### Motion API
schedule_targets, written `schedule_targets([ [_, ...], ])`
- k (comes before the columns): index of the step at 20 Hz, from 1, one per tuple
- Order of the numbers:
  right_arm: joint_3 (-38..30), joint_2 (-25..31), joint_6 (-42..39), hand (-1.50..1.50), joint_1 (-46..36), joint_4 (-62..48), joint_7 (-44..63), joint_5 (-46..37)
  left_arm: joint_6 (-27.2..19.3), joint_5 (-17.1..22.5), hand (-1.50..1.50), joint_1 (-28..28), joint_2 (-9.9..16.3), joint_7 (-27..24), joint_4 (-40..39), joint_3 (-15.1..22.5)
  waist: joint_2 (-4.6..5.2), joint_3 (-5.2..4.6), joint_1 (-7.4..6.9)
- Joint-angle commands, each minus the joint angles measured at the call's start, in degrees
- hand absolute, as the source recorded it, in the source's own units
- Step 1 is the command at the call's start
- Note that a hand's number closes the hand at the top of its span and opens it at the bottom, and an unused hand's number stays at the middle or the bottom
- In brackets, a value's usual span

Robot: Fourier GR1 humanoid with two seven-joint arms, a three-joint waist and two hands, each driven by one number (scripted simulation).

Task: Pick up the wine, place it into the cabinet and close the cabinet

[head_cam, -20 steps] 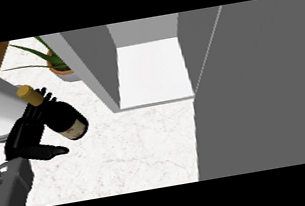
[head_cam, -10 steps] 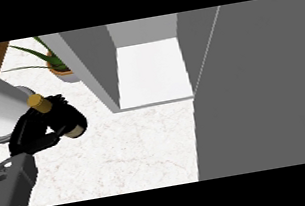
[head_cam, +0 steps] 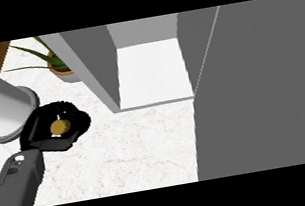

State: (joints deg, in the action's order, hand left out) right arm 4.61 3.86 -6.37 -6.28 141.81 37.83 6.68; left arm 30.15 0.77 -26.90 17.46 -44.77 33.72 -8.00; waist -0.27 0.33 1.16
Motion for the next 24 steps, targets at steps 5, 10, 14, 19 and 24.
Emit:
schedule_targets([
  [5, -1.9, 0.2, -0.8, -1.5, 2.9, 4.2, 0.0, 3.2, -6.8, 2.3, 1.5, 11.6, -3.7, -4.2, 3.2, -1.7, -0.09, -0.26, -1.74],
  [10, -4.3, 1.4, -0.2, -1.5, -0.2, 4.1, 3.0, 5.3, -15.3, 5.2, 1.5, 16.8, -5.7, -0.9, 15.3, -3.8, -0.26, -0.22, -2.27],
  [14, -3.0, 0.1, 0.2, -1.5, 1.5, 4.9, 2.3, 4.2, -19.4, 4.9, 1.5, 23.9, -10.0, 0.8, 28.9, -1.1, -0.31, -0.19, -2.3],
  [19, -4.1, 0.6, -1.9, -1.5, 4.3, 5.8, 1.3, 7.0, -15.2, 11.1, 1.5, 27.6, -11.3, 10.6, 42.5, 0.3, -0.04, -0.24, -1.49],
  [24, 0.6, -1.6, -0.2, -1.5, 3.6, 5.6, 1.3, 1.3, -16.8, 14.5, 1.5, 28.2, -12.0, 25.7, 57.1, 3.7, -0.05, -0.26, -1.37],
])
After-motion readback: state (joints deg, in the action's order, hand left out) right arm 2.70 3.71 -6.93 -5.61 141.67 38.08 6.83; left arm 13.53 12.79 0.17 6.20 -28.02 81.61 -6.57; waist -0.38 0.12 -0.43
